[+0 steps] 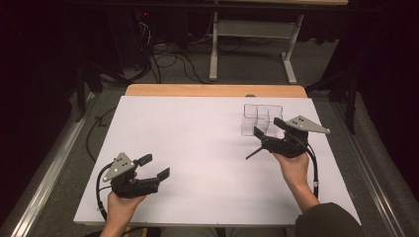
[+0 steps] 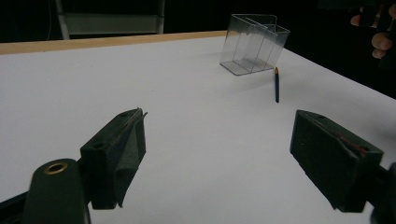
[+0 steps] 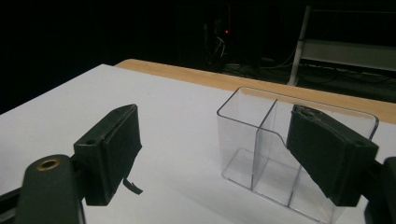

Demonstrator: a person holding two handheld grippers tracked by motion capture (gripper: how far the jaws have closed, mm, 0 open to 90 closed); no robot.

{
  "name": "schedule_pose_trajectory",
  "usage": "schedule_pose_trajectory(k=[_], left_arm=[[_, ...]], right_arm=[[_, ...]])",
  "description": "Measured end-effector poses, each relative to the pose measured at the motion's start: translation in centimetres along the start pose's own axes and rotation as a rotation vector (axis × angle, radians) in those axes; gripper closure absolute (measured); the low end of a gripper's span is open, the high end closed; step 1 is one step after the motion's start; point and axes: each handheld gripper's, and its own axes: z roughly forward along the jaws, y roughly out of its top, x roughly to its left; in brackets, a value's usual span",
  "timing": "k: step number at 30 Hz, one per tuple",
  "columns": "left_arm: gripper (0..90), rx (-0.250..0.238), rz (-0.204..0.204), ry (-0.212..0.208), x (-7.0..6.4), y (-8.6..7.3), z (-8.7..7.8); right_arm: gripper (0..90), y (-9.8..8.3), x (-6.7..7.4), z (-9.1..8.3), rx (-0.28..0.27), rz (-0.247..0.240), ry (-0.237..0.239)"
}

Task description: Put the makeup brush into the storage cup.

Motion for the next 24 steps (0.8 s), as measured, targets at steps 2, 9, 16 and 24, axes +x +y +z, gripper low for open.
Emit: schedule_pose_trajectory(k=[2,9,16,24], left_arm=[[18.5,0.000,0.000,0.000,0.0,0.0,0.0],[18.5,0.001,0.001,-0.001,0.0,0.0,0.0],[18.5,0.000,0.001,-0.003,0.0,0.0,0.0],[18.5,0.003,0.002,-0.006,0.0,0.0,0.1]], right_arm=[[19.1,0.2,-0.1,0.1,-0.001,-0.002,-0.003],[19.1,0.6,-0.3,0.6,0.001,-0.004,-0.018],[19.2,1.1,-0.5,1.3,0.013,-0.007,-0.037],[19.5,1.4,-0.6,2.0,0.023,-0.001,-0.050]])
